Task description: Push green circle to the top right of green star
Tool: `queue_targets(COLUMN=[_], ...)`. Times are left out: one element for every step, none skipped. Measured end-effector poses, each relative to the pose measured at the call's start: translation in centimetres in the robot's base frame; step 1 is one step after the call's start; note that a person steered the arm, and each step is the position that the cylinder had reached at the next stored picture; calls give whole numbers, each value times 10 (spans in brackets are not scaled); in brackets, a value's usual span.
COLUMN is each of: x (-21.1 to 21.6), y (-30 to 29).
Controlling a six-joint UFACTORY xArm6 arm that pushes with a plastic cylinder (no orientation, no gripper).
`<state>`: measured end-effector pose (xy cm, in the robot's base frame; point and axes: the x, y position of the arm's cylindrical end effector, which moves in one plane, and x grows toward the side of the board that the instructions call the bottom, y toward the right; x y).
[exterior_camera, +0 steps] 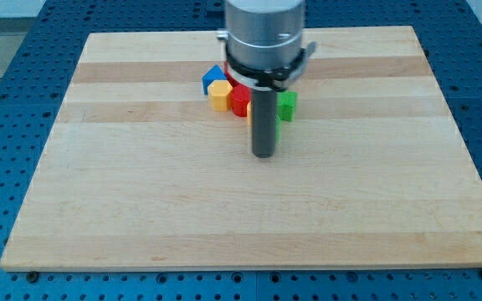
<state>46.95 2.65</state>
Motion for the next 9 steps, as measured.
queue_targets(x=[20,18,-15,-29,-29,-34,-20,-21,-41], y=[-19,-78,-87,-48,13,69,77,116,126])
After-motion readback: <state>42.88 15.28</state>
